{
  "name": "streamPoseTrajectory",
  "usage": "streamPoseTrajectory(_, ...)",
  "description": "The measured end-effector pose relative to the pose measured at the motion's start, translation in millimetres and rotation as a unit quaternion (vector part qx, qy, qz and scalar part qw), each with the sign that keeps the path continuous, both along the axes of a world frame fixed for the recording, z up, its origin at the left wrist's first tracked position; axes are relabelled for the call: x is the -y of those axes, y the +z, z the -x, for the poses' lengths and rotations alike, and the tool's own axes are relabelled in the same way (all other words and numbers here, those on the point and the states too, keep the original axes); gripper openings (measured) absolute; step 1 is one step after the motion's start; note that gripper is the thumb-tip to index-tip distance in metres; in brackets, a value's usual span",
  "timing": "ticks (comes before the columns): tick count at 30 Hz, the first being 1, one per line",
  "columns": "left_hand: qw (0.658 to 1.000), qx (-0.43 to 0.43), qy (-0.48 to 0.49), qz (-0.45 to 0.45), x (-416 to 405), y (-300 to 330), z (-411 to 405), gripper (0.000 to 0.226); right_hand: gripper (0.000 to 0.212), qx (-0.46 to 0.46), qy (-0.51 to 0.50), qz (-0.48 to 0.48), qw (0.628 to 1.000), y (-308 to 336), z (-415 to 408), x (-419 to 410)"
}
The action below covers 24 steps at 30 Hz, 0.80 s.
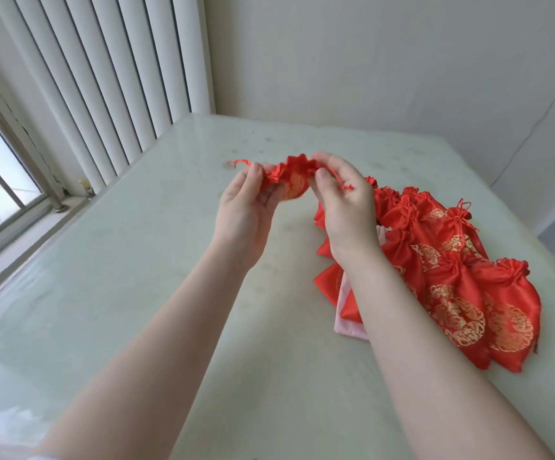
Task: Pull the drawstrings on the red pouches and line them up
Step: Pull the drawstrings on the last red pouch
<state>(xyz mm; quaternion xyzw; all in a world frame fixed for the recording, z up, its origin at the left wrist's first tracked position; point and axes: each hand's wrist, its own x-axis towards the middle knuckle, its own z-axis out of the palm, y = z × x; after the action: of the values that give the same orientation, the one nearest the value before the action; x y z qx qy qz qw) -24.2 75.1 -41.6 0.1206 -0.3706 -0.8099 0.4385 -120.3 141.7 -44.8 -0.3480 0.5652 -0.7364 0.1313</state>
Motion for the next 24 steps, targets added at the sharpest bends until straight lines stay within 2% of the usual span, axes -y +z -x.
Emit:
streamPoseTrajectory(2, 0.998, 0.059, 0.001, 0.01, 3.4, -10.1, -3.0, 0.028, 0.023, 0.023, 0.006, 0.011, 1.0, -8.8, 3.7, 0.5)
streamPoseTrajectory(5, 0.982, 0.184, 0.009, -0.037, 5.3, -32.3, -8.2, 0.026, 0.037, 0.018, -0.031, -0.087, 0.996, -37.1, 4.7, -4.3)
streamPoseTrajectory(8, 0.97, 0.22, -0.002, -0.098, 7.6, -40.8, -11.3, 0.025, 0.037, 0.036, -0.044, -0.185, 0.981, -45.2, 6.1, -12.0)
streamPoseTrajectory(10, 0.971, 0.209, -0.008, -0.118, 9.3, -39.2, -14.8, 0.027, 0.043, -0.052, -0.07, -0.246, 0.965, -40.0, 11.9, -20.7)
streamPoseTrajectory(12, 0.971, 0.203, -0.018, -0.126, 10.3, -37.6, -17.4, 0.028, 0.052, -0.179, -0.088, -0.327, 0.924, -36.1, 17.6, -29.2)
streamPoseTrajectory(13, 0.971, 0.202, -0.023, -0.129, 10.7, -37.9, -19.1, 0.031, 0.054, -0.198, -0.086, -0.345, 0.914, -35.6, 18.7, -32.5)
streamPoseTrajectory(14, 0.971, 0.201, -0.026, -0.128, 10.7, -38.8, -20.4, 0.035, 0.054, -0.178, -0.079, -0.333, 0.923, -36.3, 19.1, -34.3)
streamPoseTrajectory(15, 0.971, 0.202, -0.03, -0.127, 9.9, -40.4, -20.5, 0.042, 0.053, -0.117, -0.069, -0.292, 0.947, -36.3, 18.4, -36.5)
streamPoseTrajectory(16, 0.97, 0.206, -0.034, -0.126, 9.2, -41.0, -20.7, 0.047, 0.05, -0.027, -0.062, -0.232, 0.97, -35.2, 17.0, -36.7)
streamPoseTrajectory(18, 0.967, 0.216, -0.039, -0.132, 7.5, -41.6, -19.4, 0.045, 0.043, 0.141, -0.032, -0.11, 0.983, -32.3, 14.1, -35.4)
streamPoseTrajectory(21, 0.96, 0.242, -0.049, -0.129, 5.4, -42.4, -15.9, 0.027, 0.04, 0.346, 0.076, 0.041, 0.934, -31.9, 8.6, -30.4)
streamPoseTrajectory(24, 0.954, 0.27, -0.049, -0.118, 4.6, -44.9, -14.4, 0.021, 0.039, 0.405, 0.099, 0.051, 0.908, -32.0, 2.7, -24.7)
